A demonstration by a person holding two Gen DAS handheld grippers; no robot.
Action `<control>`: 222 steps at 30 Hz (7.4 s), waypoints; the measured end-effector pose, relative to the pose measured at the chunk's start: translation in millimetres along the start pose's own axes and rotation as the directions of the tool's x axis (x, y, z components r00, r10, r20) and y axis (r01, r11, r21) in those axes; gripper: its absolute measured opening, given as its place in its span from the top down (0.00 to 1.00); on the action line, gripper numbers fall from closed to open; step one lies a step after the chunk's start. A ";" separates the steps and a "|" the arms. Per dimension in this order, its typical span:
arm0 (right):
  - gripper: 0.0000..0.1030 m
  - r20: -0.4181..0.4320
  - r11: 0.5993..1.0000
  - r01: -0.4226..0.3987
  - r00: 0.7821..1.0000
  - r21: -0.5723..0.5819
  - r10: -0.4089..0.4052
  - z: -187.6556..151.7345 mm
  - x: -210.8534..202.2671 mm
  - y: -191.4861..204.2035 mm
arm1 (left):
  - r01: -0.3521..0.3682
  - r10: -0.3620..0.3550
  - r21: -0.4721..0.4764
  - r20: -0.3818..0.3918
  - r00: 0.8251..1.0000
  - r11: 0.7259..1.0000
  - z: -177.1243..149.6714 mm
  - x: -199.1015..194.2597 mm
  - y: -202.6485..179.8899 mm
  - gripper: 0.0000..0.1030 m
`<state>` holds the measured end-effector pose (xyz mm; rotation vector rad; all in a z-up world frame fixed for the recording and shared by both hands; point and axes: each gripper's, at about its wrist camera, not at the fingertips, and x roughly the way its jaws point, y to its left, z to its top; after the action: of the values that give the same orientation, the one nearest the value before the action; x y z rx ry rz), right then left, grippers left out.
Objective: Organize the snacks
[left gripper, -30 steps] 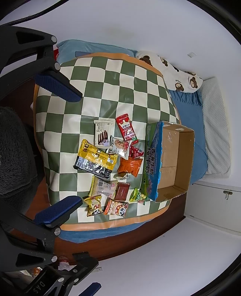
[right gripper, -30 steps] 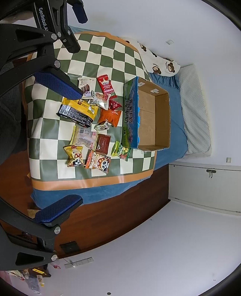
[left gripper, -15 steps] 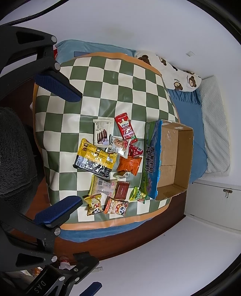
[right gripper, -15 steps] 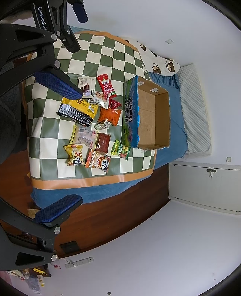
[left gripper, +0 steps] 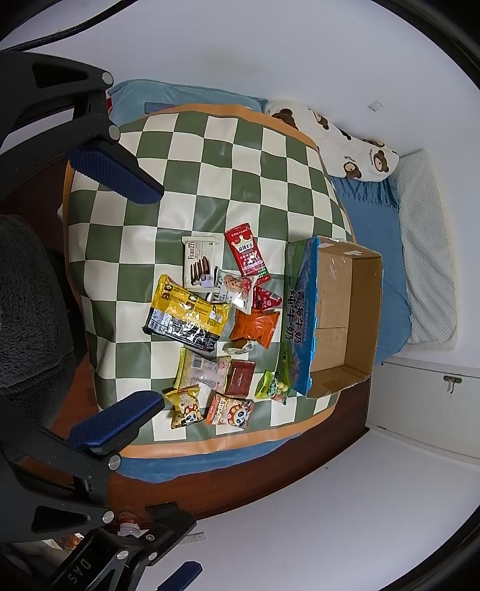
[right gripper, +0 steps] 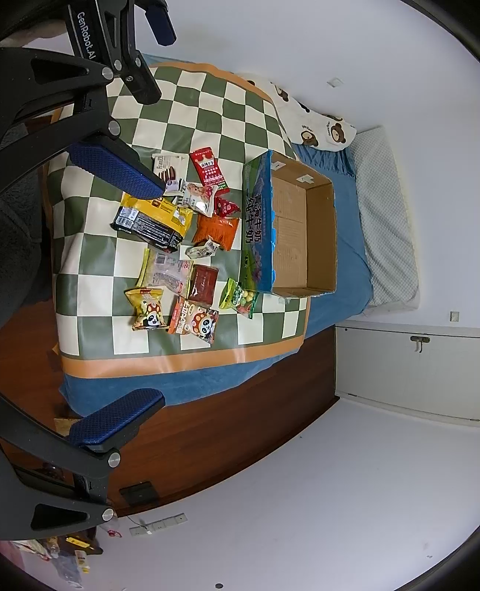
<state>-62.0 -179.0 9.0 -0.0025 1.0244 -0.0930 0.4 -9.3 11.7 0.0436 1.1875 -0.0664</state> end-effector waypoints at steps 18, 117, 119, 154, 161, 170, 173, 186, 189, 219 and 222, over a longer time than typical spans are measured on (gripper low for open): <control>0.00 -0.164 0.995 -0.064 0.984 0.078 0.076 -17.1 99.8 -7.7 | -0.087 0.090 0.054 -0.050 0.995 0.995 17.9 74.5 9.4 0.00; 0.51 -0.219 0.903 -0.385 0.880 0.192 0.422 241.9 366.2 66.9 | 0.186 -0.204 -0.107 -0.197 0.959 0.977 279.4 321.7 74.0 0.22; 0.51 -0.244 0.903 -0.385 0.873 0.189 0.423 258.9 394.2 71.3 | 0.173 -0.196 -0.115 -0.230 0.953 0.978 296.1 344.6 72.0 0.27; 0.07 -0.230 0.964 -0.248 0.937 0.098 0.265 268.5 451.0 64.8 | 0.037 -0.041 -0.038 -0.102 0.994 0.999 289.4 354.4 67.4 0.11; 0.07 -0.144 0.957 -0.268 0.948 0.110 0.283 241.2 377.4 62.3 | 0.056 -0.058 -0.051 -0.032 0.998 0.997 256.0 303.2 81.7 0.11; 0.07 -0.227 0.935 -0.308 0.911 0.178 0.344 151.2 352.2 84.0 | -0.025 0.019 -0.087 -0.060 0.998 0.996 146.2 270.6 127.9 0.11; 0.07 -0.286 0.928 -0.312 0.887 0.205 0.362 117.5 363.8 93.7 | -0.056 0.021 -0.185 -0.182 0.983 0.981 81.3 284.3 160.3 0.11; 0.22 -0.379 0.924 -0.244 0.858 0.295 0.348 66.9 436.8 115.2 | 0.005 -0.549 -0.864 -0.315 0.775 0.503 -86.7 392.0 246.8 0.11; 0.22 -0.380 0.940 -0.206 0.875 0.272 0.301 74.0 447.4 122.9 | -0.029 -0.588 -0.920 -0.274 0.761 0.391 -97.3 408.1 252.6 0.11; 0.31 -0.557 0.945 -0.223 0.766 0.239 0.321 29.6 472.9 148.9 | -0.107 -0.058 -0.322 -0.464 0.884 0.941 -14.9 427.8 132.6 0.24; 0.43 -0.549 0.961 -0.227 0.789 0.156 0.275 24.3 464.5 152.5 | -0.113 -0.051 -0.325 -0.456 0.888 0.939 -14.9 426.4 129.9 0.26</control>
<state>210.0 -64.7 -381.5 0.2530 1.6119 0.1191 155.1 109.0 -389.5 -0.2443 1.6606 0.1936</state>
